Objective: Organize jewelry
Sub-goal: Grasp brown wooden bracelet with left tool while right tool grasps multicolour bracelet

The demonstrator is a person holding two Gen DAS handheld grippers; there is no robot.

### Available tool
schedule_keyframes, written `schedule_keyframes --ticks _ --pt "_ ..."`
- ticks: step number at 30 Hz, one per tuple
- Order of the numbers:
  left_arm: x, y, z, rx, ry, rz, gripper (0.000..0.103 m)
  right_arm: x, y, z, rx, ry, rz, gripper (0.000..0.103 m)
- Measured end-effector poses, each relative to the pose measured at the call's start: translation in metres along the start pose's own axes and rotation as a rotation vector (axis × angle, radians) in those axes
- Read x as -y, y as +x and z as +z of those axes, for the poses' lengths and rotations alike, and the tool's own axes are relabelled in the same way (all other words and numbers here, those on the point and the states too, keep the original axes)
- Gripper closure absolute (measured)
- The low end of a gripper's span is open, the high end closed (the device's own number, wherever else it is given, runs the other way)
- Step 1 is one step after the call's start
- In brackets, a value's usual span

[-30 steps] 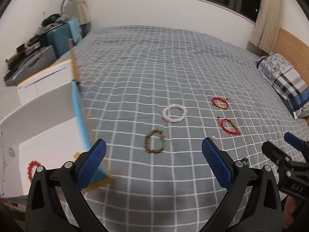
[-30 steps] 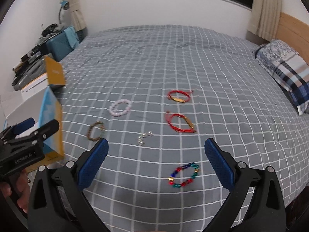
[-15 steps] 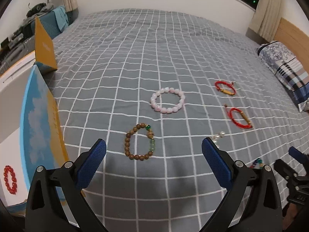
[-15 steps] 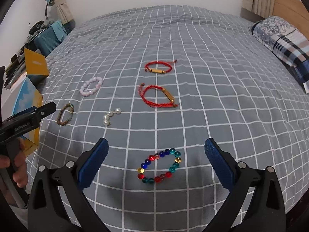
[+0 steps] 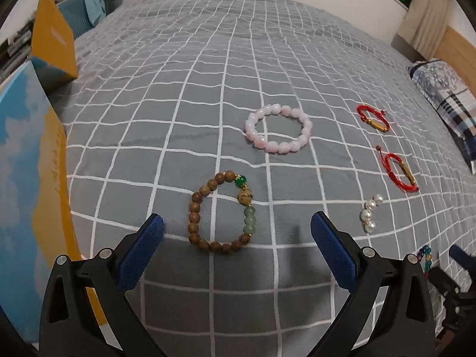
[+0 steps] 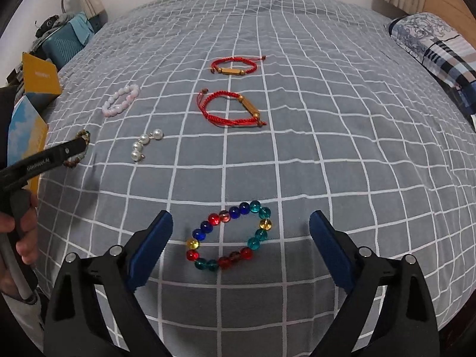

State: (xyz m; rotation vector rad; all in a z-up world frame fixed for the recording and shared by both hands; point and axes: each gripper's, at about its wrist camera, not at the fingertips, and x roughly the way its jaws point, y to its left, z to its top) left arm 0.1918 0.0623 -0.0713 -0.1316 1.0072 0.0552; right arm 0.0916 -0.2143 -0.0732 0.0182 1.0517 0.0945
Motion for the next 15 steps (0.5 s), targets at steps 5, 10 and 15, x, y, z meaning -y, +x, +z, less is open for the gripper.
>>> schedule_keyframes --ticks 5,10,15 --pt "0.001 0.011 0.003 -0.009 0.021 0.047 0.006 0.002 0.012 -0.003 -0.037 -0.002 -0.010 0.022" --pt "-0.001 0.022 0.005 -0.023 0.022 0.059 0.006 0.004 0.019 -0.004 -0.065 -0.003 -0.007 0.032" --pt "-0.003 0.026 0.006 -0.029 0.021 0.081 0.018 0.004 0.021 -0.004 -0.067 -0.006 -0.001 0.046"
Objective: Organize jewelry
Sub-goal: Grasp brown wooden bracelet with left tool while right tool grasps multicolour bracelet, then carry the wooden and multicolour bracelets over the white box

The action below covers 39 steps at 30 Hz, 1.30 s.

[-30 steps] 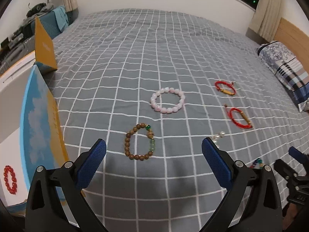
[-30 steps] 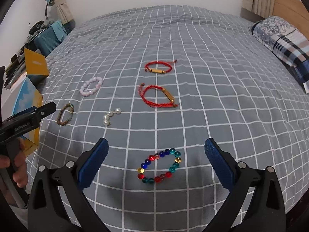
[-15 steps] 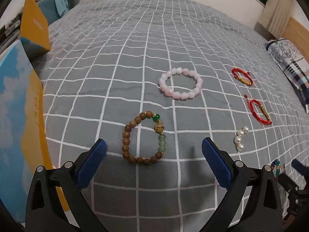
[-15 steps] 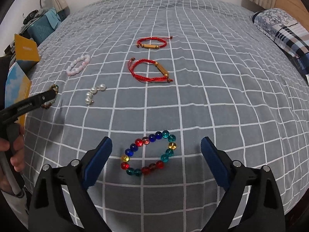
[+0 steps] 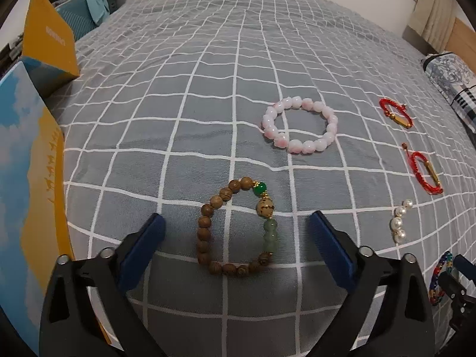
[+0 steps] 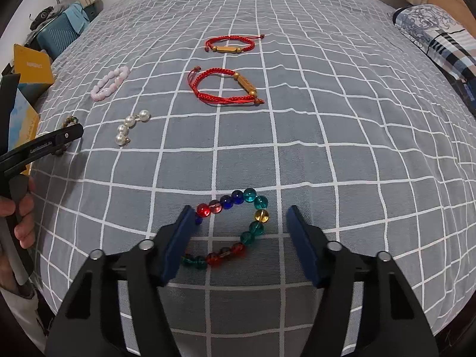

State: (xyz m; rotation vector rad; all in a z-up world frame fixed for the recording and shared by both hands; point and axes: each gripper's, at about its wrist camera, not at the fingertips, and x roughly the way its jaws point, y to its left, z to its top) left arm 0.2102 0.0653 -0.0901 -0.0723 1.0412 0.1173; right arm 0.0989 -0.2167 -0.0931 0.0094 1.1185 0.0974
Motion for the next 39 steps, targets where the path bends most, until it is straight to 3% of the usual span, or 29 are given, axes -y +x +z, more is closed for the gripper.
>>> schedule_keyframes --ticks 7,10,12,14,25,39 --pt "0.000 -0.002 -0.002 -0.004 0.018 0.047 0.046 -0.002 0.005 -0.001 -0.022 -0.018 -0.024 0.070" --pt "0.001 -0.003 -0.003 -0.013 0.029 0.064 0.068 -0.001 0.005 -0.002 -0.021 -0.016 -0.040 0.082" --pt "0.003 -0.004 -0.003 -0.023 0.044 0.062 0.089 0.002 0.005 -0.001 -0.020 -0.003 -0.042 0.087" --pt "0.004 -0.005 -0.004 -0.023 0.046 0.061 0.093 0.003 0.005 -0.001 -0.019 0.001 -0.041 0.090" --pt "-0.005 -0.015 -0.002 -0.007 0.008 0.008 0.096 0.003 -0.003 0.000 0.027 0.004 -0.036 0.094" --pt "-0.008 -0.039 -0.004 0.044 -0.005 -0.047 0.096 0.002 -0.038 0.003 0.209 0.025 0.023 0.094"
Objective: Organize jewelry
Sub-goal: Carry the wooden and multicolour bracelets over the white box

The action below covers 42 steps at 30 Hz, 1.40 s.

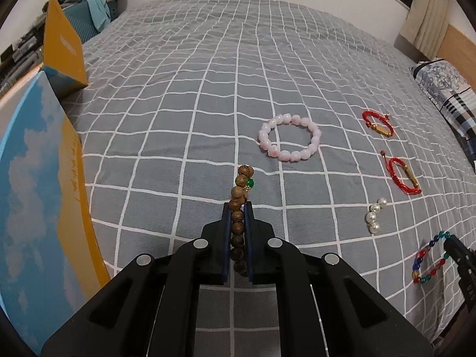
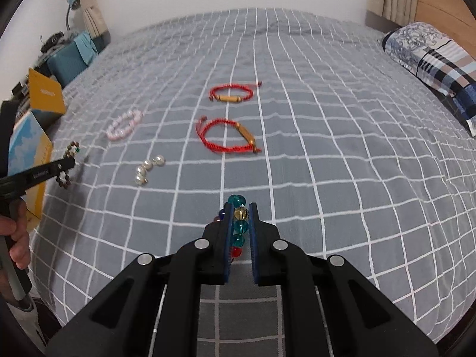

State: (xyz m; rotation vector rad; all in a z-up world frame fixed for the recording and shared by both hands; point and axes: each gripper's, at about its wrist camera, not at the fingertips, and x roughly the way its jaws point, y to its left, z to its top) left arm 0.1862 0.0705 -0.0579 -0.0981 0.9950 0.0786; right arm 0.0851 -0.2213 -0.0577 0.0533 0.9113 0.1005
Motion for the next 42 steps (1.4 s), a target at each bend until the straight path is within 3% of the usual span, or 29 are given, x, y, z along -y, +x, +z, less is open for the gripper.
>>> schedule_keyframes --ticks 8,31,42 --pt "0.004 -0.008 -0.002 0.019 0.013 -0.030 0.096 -0.003 -0.018 0.003 0.106 -0.011 0.011 0.094" --pt "0.013 -0.055 0.004 0.052 0.039 -0.033 0.096 -0.007 -0.016 0.024 0.051 0.033 -0.056 0.094" --pt "0.003 -0.090 0.008 0.078 0.041 -0.023 0.096 -0.036 -0.055 0.049 0.117 0.016 -0.087 0.094"
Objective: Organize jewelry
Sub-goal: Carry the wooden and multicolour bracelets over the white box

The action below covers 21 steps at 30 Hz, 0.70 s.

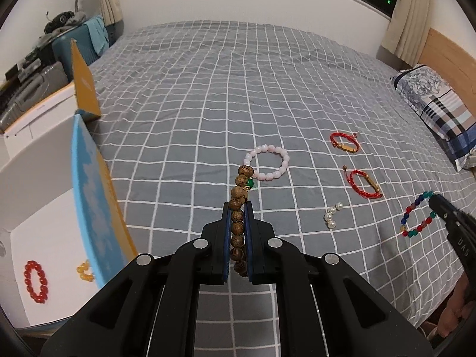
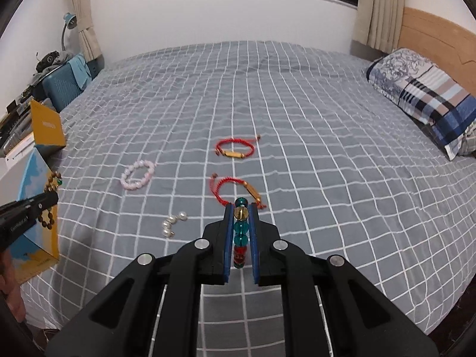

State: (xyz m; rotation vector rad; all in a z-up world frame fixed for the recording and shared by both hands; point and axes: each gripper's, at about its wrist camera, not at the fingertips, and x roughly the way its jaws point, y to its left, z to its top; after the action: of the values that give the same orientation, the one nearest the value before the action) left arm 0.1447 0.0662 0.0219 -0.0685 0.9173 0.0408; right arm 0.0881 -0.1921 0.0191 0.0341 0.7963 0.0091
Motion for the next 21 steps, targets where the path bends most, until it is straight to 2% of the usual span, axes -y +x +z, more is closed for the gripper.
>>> schedule_keyframes --ticks 14,21 --pt "-0.021 -0.063 -0.001 0.061 -0.009 0.026 0.096 -0.040 -0.047 0.020 0.022 -0.032 0.036 0.094" --pt "-0.032 -0.082 -0.004 0.083 -0.015 0.033 0.096 -0.061 -0.053 0.023 0.013 -0.035 0.067 0.094"
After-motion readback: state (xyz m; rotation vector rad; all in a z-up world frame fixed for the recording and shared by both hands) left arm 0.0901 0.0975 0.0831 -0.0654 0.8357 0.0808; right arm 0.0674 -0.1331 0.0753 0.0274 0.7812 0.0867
